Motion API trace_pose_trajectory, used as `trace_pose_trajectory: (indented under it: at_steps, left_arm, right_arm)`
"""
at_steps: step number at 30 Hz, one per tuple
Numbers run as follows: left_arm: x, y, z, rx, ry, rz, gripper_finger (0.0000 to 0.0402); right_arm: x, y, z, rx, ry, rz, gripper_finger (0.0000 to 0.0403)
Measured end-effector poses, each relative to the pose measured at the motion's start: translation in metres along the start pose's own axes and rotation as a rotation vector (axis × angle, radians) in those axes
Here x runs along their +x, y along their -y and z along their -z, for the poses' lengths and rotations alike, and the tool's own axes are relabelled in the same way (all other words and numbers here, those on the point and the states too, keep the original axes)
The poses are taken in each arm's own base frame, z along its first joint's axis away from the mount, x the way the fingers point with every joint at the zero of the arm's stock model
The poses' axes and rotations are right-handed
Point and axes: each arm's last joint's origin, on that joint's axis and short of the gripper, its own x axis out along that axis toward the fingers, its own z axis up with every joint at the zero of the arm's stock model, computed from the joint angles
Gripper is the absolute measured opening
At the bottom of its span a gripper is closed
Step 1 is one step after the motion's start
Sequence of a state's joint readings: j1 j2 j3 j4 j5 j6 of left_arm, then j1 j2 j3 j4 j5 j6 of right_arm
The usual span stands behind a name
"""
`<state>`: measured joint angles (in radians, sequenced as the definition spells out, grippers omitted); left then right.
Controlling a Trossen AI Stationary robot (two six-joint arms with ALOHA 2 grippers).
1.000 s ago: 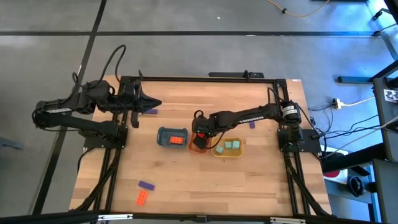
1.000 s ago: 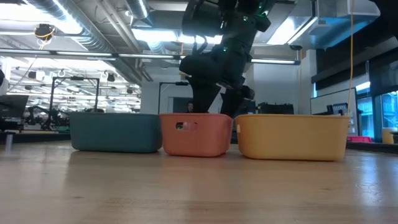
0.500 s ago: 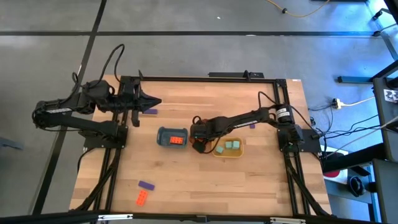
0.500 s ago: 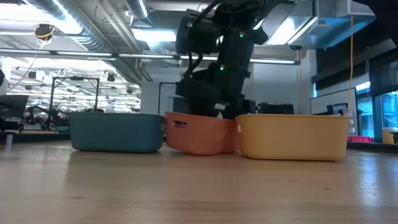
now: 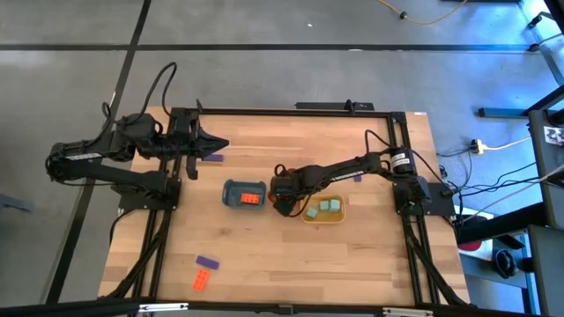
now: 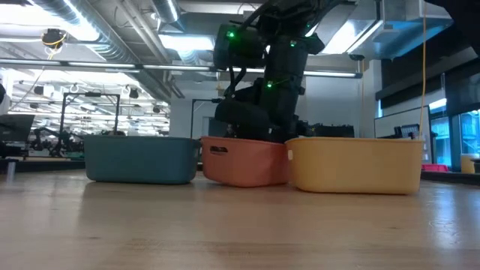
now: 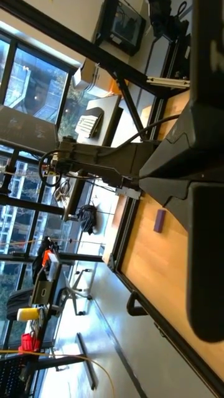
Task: Sort & place blocks by color
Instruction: Put the right orange rectangular block into the blue bin
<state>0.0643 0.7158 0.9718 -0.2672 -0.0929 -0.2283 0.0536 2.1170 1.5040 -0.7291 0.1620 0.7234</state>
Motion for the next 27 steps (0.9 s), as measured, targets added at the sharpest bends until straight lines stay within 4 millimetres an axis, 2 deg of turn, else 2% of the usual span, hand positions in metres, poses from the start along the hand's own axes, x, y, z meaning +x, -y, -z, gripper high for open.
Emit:
trace_pose_trajectory:
  at_steps: [4, 6, 11, 19, 22, 27]
  left_arm:
    - [0.000, 0.000, 0.000, 0.000, -0.001, 0.000, 0.0004]
    - [0.000, 0.000, 0.000, 0.000, -0.001, -0.001, 0.0005]
    - [0.000, 0.000, 0.000, 0.000, -0.001, -0.001, 0.0001]
    - [0.000, 0.000, 0.000, 0.002, -0.001, -0.003, 0.0004]
    - [0.000, 0.000, 0.000, 0.003, -0.001, -0.004, 0.0001]
    - [0.000, -0.001, 0.000, 0.004, 0.003, -0.022, 0.0007]
  right_arm:
    - [0.000, 0.000, 0.000, -0.023, 0.002, 0.002, 0.0161]
    - [0.000, 0.000, 0.000, -0.044, 0.003, 0.001, 0.0138]
    - [-0.014, 0.001, -0.002, -0.136, 0.024, -0.015, 0.0138]
    - [-0.075, 0.010, -0.006, -0.297, 0.166, -0.014, 0.0138]
    - [-0.093, 0.017, 0.002, -0.334, 0.214, -0.011, 0.0138]
    - [-0.111, 0.028, 0.028, -0.309, 0.318, -0.097, 0.0138]
